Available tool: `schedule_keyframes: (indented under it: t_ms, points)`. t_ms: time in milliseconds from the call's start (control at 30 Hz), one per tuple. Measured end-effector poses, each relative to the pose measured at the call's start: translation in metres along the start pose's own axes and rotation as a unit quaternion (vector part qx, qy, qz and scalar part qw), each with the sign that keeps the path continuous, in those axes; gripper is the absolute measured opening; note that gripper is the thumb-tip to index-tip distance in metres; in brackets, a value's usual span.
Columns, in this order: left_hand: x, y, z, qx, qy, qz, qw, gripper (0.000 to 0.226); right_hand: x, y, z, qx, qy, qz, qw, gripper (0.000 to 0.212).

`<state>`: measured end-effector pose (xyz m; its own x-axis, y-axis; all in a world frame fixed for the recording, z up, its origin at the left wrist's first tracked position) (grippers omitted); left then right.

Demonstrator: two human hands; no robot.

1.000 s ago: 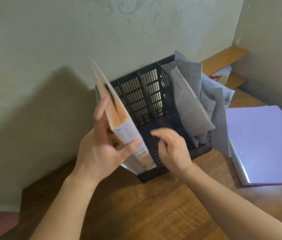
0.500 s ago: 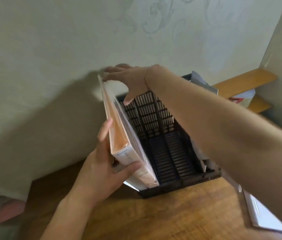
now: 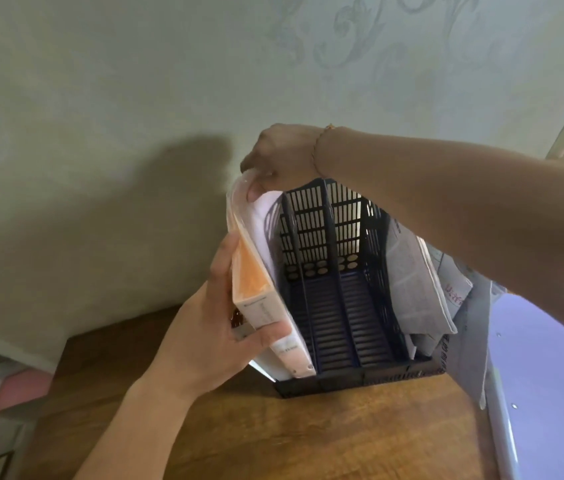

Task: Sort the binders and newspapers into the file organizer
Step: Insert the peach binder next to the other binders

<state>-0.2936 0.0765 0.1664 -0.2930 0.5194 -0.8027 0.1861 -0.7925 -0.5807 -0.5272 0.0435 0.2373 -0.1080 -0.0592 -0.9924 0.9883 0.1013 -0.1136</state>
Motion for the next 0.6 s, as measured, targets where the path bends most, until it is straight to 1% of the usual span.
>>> schedule_keyframes:
  t_ms: [133,267,333,367,433,500,600]
  points:
    - [0.000,0.005,0.000,-0.023,-0.011,-0.002,1.000,0.108,0.005,0.004,0.014,0.024,0.051,-0.001,0.998,0.058]
    - [-0.001,0.006,0.002,-0.031,-0.005,-0.001,1.000,0.110,0.005,0.000,0.017,0.038,0.067,0.002,0.997,0.058]
    - [0.001,0.006,0.003,-0.027,-0.005,0.002,1.000,0.112,0.009,-0.001,0.013,0.048,0.082,-0.034,0.995,0.059]
    - [0.003,0.006,0.003,-0.016,-0.003,0.024,1.000,0.114,0.014,-0.002,0.011,0.048,0.100,-0.061,0.992,0.060]
    - [0.008,0.004,0.005,0.024,0.001,0.107,0.994,0.117,0.027,-0.005,0.007,0.029,0.134,-0.126,0.982,0.060]
    - [0.013,0.003,0.005,0.060,0.002,0.162,0.985,0.116,0.037,-0.007,0.004,-0.002,0.142,-0.178,0.974,0.058]
    - [0.014,0.004,0.005,0.080,0.009,0.156,0.984,0.110,0.041,-0.010,-0.001,-0.016,0.160,-0.191,0.968,0.057]
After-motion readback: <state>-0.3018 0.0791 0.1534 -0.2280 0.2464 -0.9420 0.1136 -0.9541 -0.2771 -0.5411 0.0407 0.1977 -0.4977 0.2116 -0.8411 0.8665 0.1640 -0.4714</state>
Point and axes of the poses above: each hand's wrist, its own z-axis towards the middle knuckle, its own x-axis out of the palm, y = z × x, the point moved 4 cm from there along z, towards the middle knuckle, and after that the axes turned 7 degrees about y, right-handed, at the moved point
